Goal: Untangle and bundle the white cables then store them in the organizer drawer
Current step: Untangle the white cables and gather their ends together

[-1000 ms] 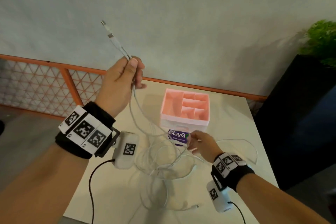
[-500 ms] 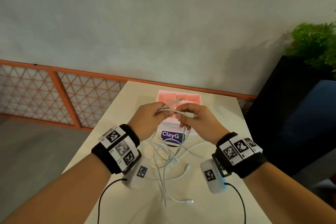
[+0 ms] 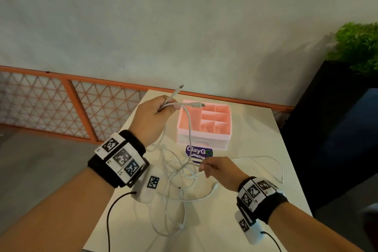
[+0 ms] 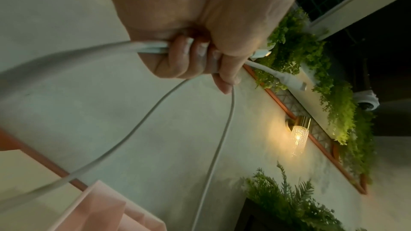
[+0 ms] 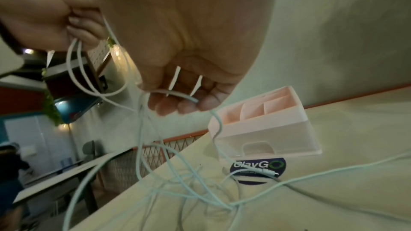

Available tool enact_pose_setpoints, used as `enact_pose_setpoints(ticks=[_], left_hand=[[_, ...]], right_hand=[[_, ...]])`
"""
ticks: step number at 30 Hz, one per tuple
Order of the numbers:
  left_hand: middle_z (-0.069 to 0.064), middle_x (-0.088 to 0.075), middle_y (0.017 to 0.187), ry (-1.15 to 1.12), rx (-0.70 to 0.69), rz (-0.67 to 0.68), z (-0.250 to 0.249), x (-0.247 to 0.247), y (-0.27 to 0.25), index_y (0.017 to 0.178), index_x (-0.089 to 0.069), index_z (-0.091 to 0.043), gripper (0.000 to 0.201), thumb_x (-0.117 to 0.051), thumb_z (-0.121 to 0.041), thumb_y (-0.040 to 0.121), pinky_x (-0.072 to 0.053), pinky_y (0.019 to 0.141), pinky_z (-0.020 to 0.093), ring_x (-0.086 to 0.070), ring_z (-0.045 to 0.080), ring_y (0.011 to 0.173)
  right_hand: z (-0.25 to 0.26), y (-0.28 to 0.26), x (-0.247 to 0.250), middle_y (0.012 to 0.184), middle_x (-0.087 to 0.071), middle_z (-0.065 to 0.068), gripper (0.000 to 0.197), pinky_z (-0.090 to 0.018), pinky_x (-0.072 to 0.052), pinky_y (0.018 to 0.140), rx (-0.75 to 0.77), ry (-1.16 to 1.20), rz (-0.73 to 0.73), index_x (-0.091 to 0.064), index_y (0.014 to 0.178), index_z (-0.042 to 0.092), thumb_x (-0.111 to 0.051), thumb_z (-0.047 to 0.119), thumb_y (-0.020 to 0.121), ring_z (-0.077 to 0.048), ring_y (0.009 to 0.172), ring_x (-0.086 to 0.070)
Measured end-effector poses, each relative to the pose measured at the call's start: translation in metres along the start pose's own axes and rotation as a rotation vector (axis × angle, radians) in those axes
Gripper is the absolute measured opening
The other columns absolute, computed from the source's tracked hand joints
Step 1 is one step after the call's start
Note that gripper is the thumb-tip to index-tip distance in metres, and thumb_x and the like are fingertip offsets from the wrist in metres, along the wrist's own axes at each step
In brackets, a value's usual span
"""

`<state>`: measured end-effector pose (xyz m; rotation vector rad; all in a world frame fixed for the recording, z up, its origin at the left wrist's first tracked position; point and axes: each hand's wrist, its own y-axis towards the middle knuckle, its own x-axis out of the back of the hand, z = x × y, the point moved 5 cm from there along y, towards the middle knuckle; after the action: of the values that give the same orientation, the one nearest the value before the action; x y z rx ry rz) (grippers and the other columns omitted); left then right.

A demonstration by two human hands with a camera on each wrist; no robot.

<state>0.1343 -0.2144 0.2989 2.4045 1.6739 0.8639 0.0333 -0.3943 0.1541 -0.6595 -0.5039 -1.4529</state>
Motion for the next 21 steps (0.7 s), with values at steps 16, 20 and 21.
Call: enact_pose_setpoints(ticks=[16, 20, 21], left_hand=[[-0.017, -0.067, 0.072, -0.202, -0.041, -0.175, -0.027, 0.035, 0.006, 0.080, -0.064, -0.025, 0.017, -0.055, -0.016, 0.091, -0.051, 0.078, 0.026, -0.062, -0.002, 0.074], [-0.025, -0.056, 0.052, -0.210, -0.044, -0.113, -0.031, 0.019, 0.003, 0.087, -0.063, -0.017, 0.014, -0.052, -0.019, 0.094, -0.033, 0.051, 0.006, -0.048, -0.009, 0.048], [-0.025, -0.056, 0.051, -0.219, -0.038, -0.117, -0.032, 0.020, 0.002, 0.086, -0.063, -0.018, 0.014, -0.052, -0.018, 0.094, -0.033, 0.052, 0.006, -0.048, -0.009, 0.049]], right_hand=[[-0.025, 0.011, -0.008, 0.118, -0.045, 0.007, 0.063, -0.014, -0.040, 0.088, -0.099, -0.120, -0.034, -0.041, 0.136, 0.024, -0.067, 0.039, 0.081, -0.011, 0.109, -0.051], [0.039, 0.034, -0.005, 0.107, -0.055, 0.004, 0.026, -0.016, -0.046, 0.085, 0.113, 0.044, -0.150, -0.064, 0.112, 0.022, -0.063, 0.025, 0.086, -0.007, 0.088, -0.055], [0.044, 0.036, -0.004, 0.102, -0.058, 0.002, 0.016, -0.025, -0.049, 0.087, 0.092, 0.049, -0.141, -0.067, 0.103, 0.020, -0.061, 0.022, 0.088, -0.011, 0.086, -0.056]])
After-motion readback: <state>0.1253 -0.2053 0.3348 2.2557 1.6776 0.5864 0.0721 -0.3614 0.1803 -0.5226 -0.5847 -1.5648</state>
